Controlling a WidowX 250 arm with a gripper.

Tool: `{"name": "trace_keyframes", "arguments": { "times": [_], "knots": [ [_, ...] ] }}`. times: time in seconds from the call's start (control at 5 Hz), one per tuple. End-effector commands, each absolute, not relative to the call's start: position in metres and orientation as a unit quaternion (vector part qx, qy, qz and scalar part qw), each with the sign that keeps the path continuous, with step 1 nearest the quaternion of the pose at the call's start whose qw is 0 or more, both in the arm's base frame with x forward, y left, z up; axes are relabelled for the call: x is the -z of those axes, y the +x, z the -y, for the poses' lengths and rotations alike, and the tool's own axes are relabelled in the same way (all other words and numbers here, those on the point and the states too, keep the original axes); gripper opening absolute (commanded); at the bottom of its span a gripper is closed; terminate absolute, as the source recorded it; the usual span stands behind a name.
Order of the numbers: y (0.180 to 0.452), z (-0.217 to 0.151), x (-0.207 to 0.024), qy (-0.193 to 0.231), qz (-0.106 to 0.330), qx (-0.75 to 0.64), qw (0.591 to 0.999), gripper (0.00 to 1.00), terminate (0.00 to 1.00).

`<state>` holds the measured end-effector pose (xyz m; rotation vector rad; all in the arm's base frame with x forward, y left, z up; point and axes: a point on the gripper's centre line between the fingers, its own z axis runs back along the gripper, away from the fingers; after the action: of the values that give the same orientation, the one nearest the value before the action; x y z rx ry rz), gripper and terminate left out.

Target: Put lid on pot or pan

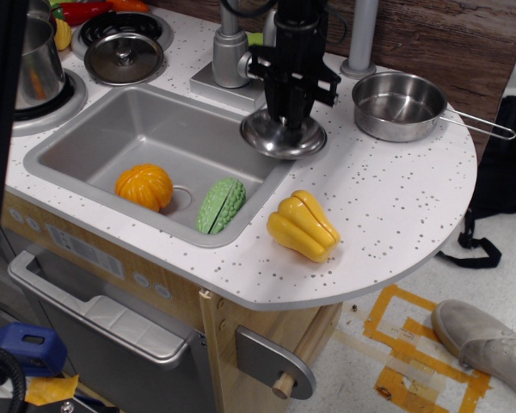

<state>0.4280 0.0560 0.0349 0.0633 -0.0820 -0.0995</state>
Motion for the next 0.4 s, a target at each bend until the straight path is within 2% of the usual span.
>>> {"name": "trace_keyframes", "arguments": {
  "times": [0.0,0.2],
  "knots": [
    [0.454,-0.041,-0.098,0.053,0.118,0.050,0.990,0.00,0.00],
    [0.466,-0.025,-0.113,0.062,0.141,0.036,0.987,0.00,0.00]
  ]
}}
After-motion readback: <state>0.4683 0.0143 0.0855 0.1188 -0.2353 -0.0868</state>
